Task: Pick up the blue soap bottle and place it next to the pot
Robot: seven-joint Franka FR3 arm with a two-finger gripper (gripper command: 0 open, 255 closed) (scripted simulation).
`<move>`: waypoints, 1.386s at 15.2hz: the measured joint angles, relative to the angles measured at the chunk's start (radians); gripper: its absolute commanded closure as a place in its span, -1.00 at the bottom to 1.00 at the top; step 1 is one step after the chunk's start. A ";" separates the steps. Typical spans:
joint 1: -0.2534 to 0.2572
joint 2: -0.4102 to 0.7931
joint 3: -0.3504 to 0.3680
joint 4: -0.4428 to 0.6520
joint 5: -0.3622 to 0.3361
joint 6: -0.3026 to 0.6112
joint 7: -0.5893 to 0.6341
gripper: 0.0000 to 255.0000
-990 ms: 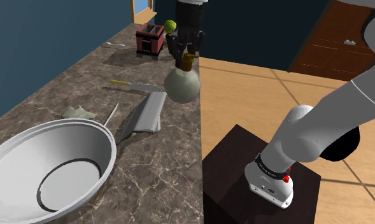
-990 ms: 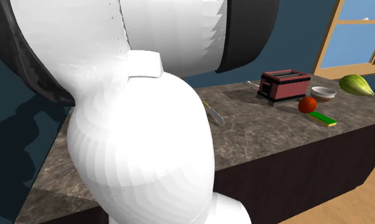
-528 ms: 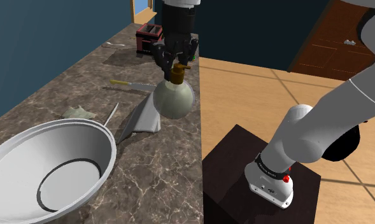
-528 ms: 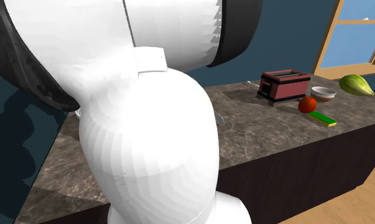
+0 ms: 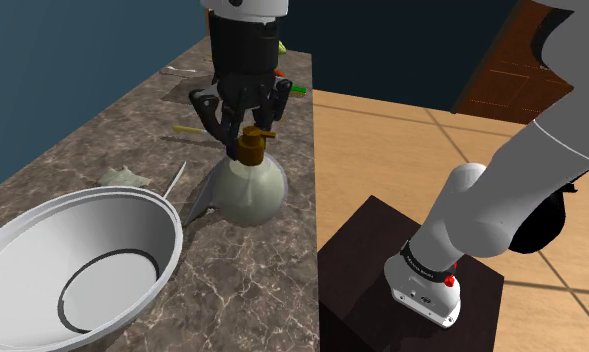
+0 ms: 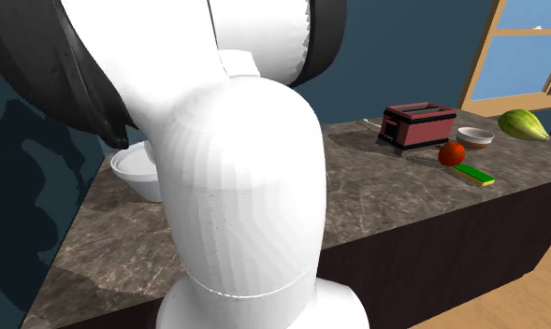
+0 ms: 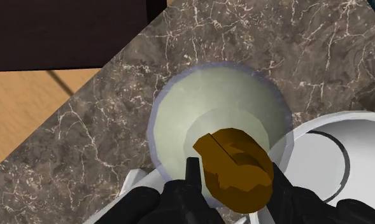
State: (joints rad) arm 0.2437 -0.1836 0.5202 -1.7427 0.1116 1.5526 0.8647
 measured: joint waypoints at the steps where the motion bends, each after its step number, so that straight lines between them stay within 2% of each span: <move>1: 0.010 0.025 0.022 0.021 -0.008 0.003 0.034 1.00; 6: 0.065 0.151 0.115 0.154 -0.066 -0.016 0.187 1.00; 11: 0.151 0.304 0.187 0.289 -0.159 -0.028 0.342 1.00; 21: 0.145 0.277 0.187 0.134 -0.142 0.106 0.344 1.00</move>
State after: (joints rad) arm 0.3889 0.0937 0.7071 -1.6084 -0.0309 1.6583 1.2086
